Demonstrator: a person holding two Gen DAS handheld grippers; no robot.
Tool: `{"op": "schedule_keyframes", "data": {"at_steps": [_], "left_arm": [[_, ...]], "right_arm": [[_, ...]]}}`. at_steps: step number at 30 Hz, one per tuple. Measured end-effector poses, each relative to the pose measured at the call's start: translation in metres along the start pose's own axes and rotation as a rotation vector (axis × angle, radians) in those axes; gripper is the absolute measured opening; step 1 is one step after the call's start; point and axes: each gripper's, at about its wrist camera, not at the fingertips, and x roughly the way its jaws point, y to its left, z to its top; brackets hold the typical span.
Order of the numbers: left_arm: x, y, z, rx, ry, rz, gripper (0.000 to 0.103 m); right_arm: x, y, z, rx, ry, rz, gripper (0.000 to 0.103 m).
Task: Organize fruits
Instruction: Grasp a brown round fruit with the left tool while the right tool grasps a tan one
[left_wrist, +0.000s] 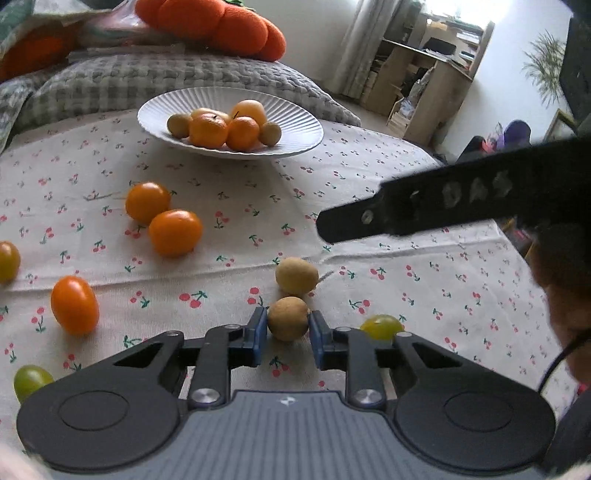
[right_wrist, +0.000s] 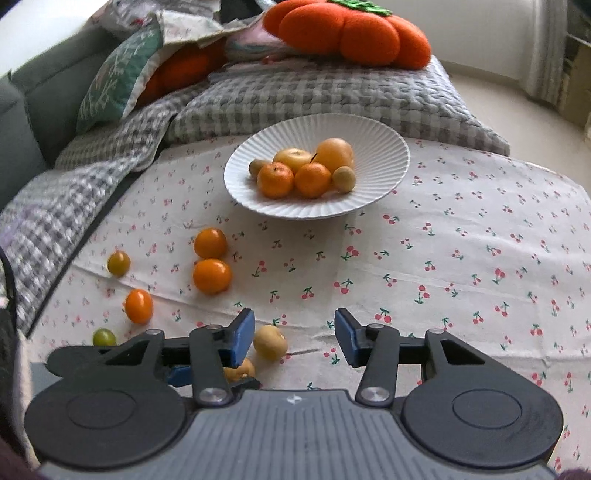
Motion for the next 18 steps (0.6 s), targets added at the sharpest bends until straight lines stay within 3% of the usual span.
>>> {"op": "schedule_keyframes", "data": {"at_steps": [12,15,18], "left_arm": [[-0.017,0.009,-0.005,-0.088,0.074,0.037,0.017],[-0.020,0.012,-0.007,-0.094,0.079,0.051,0.017],[-0.024,0.017,-0.005,-0.108,0.074,0.050,0.017]], "right_arm": [[0.036,0.020,-0.006,-0.126,0.069,0.005,0.037],[0.042,0.024,-0.010,-0.152,0.083,-0.010,0.025],[0.038,0.024,-0.008,-0.145,0.074,-0.013,0.022]]}}
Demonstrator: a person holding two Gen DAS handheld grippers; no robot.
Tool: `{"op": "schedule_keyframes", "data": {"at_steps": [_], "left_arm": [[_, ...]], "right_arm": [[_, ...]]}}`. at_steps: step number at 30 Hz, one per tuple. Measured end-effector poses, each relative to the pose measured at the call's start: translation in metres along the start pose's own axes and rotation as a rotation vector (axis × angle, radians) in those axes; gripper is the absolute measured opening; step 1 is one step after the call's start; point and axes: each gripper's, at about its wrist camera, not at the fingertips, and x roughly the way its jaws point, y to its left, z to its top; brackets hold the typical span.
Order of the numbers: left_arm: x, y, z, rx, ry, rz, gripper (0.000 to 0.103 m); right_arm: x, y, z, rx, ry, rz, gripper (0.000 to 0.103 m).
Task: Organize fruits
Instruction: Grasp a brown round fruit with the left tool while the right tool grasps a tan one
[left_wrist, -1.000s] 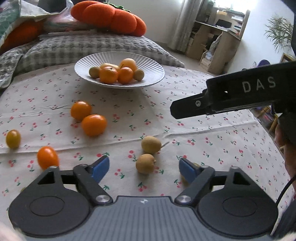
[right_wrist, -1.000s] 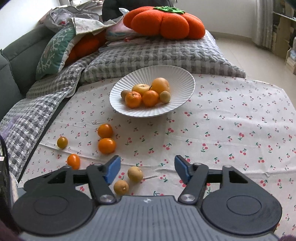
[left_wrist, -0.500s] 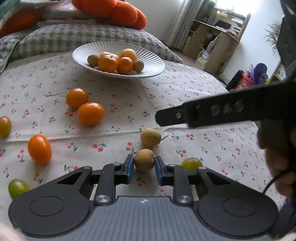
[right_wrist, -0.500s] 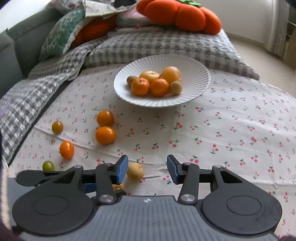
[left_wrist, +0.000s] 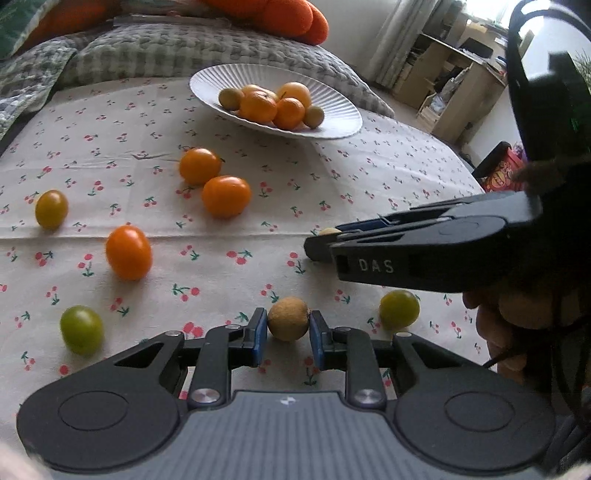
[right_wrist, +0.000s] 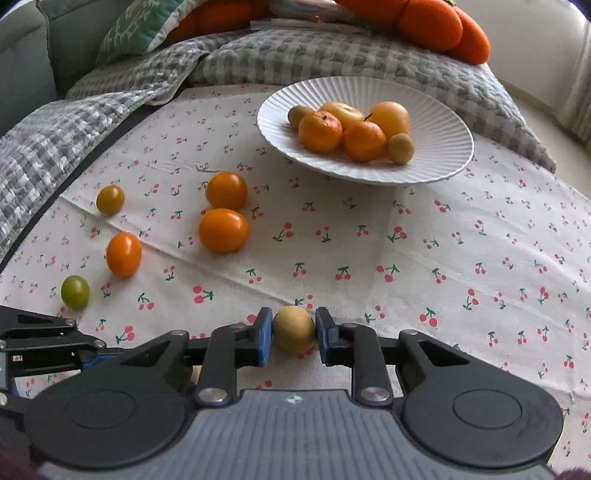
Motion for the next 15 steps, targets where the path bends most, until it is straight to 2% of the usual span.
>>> {"op": "schedule_keyframes", "data": {"at_steps": [6,15], "left_arm": [[-0.009,0.009,0.009,-0.023,-0.035,0.016,0.017],[-0.010,0.008,0.011,-0.028,-0.046,0.013,0.017]], "right_arm": [[-0.005,-0.004,0.002,0.031,-0.013,0.001,0.022],[-0.020,-0.016,0.008,0.097,-0.064,0.006,0.022]]}}
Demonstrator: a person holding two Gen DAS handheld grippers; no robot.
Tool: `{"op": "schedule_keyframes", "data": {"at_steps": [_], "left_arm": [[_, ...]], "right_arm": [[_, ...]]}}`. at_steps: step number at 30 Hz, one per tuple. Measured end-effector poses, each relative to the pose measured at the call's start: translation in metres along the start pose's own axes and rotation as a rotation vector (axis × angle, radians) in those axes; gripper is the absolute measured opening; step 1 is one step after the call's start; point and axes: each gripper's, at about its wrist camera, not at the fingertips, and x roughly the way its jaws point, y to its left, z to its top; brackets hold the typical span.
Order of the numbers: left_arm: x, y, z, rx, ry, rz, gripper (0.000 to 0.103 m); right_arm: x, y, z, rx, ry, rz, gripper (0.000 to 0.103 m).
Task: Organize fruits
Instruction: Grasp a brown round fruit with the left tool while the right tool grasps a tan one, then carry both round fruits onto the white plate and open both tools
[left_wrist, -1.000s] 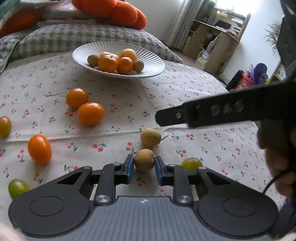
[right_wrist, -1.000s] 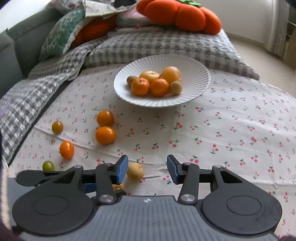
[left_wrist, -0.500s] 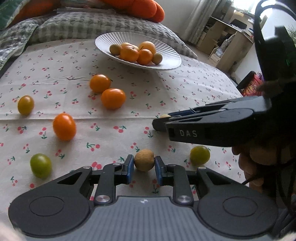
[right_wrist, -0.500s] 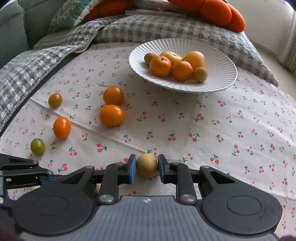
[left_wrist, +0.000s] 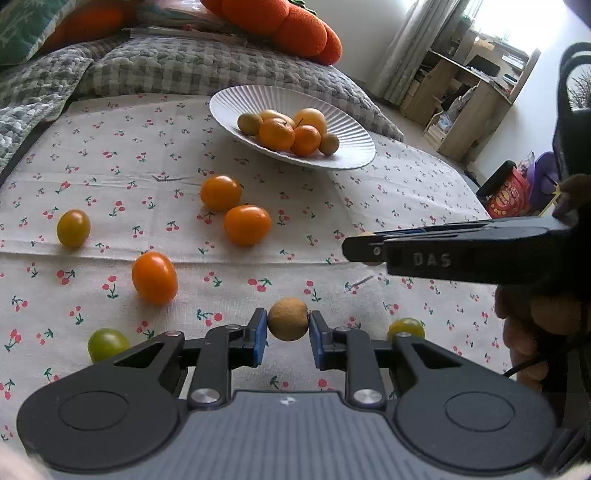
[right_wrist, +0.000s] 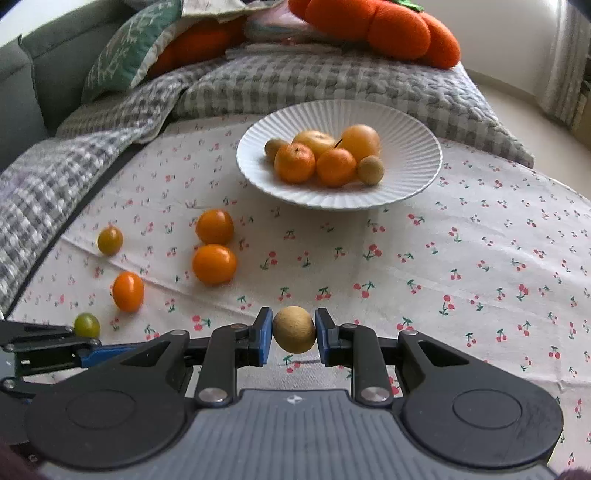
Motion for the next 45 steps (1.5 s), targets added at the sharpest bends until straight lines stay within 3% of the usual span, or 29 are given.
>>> {"op": "schedule_keyframes", "data": {"at_steps": [7,18,38,45], "left_arm": [[-0.008,0.005,0.010,-0.019,-0.031,-0.003,0.017],[-0.010,0.011,0.038,-0.044,-0.053,0.000,0.017],[0.023,0.015,0.144,-0.016,-0.158,0.029,0.017],[0.051,0.024,0.177,-0.014,-0.192,0.090,0.017]], "right_arm": [[-0.015,-0.012,0.009,0.062,-0.062,0.011,0.022],[-0.015,-0.021,0.024,0.099,-0.084,0.021,0.022],[0.007,-0.084,0.105,0.278,-0.198,0.057,0.022],[0.029,-0.100,0.131,0.314,-0.217,0.067,0.022]]}}
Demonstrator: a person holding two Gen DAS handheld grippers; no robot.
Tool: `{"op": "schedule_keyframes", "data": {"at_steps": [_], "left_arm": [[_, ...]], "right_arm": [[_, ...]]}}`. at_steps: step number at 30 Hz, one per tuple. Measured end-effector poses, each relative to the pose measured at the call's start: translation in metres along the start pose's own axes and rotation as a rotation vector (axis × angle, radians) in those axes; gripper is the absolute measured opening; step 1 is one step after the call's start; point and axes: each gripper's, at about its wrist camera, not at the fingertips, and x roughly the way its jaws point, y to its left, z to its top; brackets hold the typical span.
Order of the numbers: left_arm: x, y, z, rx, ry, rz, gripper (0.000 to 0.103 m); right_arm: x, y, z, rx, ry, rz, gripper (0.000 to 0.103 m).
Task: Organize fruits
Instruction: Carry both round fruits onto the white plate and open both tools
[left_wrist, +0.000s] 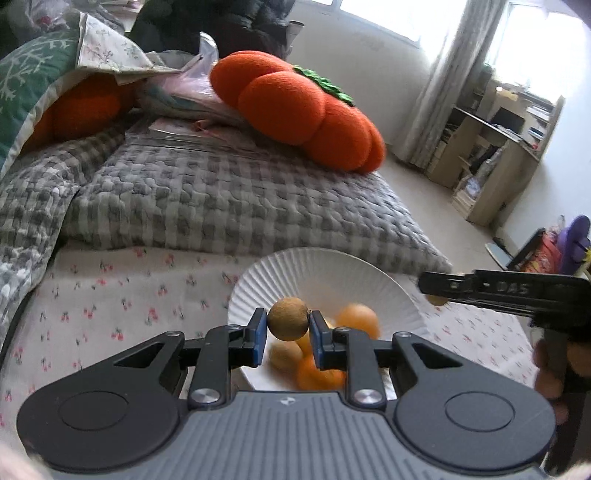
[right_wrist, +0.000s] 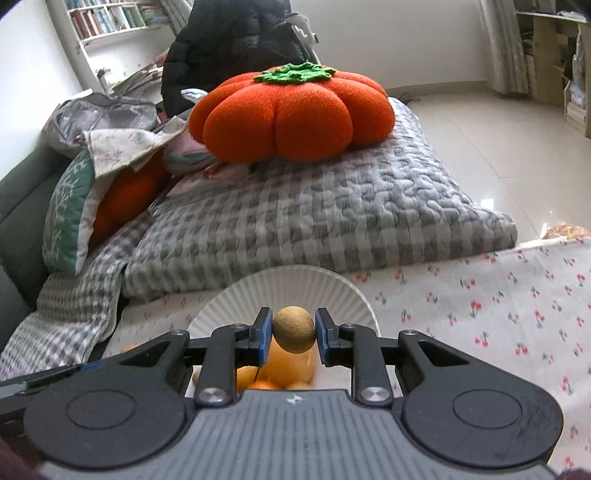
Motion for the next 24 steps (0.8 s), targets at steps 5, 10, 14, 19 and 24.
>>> {"op": "schedule_keyframes", "data": {"at_steps": [5,10,14,19,24], "left_arm": [[0.022,0.016,0.015,-0.067,-0.002,-0.002,0.017],[0.034,0.022,0.017,-0.095,0.011,0.003,0.017],[0.044,0.030,0.016,-0.139,0.026,-0.023,0.017],[0.057,0.031,0.016,-0.144,0.030,-0.044,0.017],[0.071,0.036,0.014,-0.184,0.044,-0.098,0.017]], "right_arm": [[0.018,-0.004,0.008,0.031,0.007,0.020,0.022],[0.035,-0.005,0.013,0.060,0.005,0.056,0.022],[0.044,-0.007,0.015,0.079,0.001,0.080,0.022],[0.056,-0.009,0.008,0.064,-0.003,0.039,0.022],[0.068,-0.014,0.002,0.072,0.022,0.028,0.022]]}}
